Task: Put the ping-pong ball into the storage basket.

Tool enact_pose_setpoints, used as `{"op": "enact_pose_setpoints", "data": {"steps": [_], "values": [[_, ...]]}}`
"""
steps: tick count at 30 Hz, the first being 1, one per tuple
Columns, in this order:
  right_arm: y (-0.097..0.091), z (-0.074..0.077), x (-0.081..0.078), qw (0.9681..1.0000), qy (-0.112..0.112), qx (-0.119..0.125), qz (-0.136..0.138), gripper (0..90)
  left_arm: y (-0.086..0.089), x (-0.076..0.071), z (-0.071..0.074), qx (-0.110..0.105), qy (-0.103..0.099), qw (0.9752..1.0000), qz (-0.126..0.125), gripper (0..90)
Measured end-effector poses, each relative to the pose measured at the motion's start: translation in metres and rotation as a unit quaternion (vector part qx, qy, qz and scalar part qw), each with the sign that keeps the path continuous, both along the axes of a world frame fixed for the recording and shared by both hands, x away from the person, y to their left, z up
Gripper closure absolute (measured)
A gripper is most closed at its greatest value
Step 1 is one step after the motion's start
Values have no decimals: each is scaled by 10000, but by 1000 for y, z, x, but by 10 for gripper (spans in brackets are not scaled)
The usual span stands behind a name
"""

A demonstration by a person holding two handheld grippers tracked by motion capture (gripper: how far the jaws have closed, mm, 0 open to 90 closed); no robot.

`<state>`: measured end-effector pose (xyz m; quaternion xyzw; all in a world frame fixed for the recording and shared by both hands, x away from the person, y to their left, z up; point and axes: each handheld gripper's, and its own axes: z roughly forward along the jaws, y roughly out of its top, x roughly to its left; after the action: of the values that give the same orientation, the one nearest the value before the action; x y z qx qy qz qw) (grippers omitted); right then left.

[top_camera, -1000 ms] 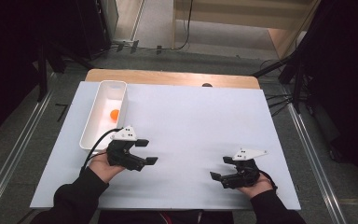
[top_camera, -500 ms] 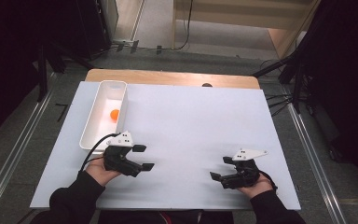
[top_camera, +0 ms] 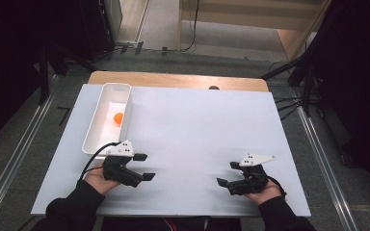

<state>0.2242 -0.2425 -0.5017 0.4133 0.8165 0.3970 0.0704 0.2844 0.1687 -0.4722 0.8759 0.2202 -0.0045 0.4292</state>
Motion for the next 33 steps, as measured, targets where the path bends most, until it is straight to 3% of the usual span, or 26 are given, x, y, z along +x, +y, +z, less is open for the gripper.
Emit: {"op": "enact_pose_setpoints", "data": {"steps": [7, 33], "values": [[0, 0, 0, 10000, -11, 11, -7, 148, 7, 0, -1, -43, 115, 9999, 47, 230], [1, 0, -1, 10000, -22, -14, 27, 148, 10, -2, 0, 38, 66, 10000, -42, 229]]}}
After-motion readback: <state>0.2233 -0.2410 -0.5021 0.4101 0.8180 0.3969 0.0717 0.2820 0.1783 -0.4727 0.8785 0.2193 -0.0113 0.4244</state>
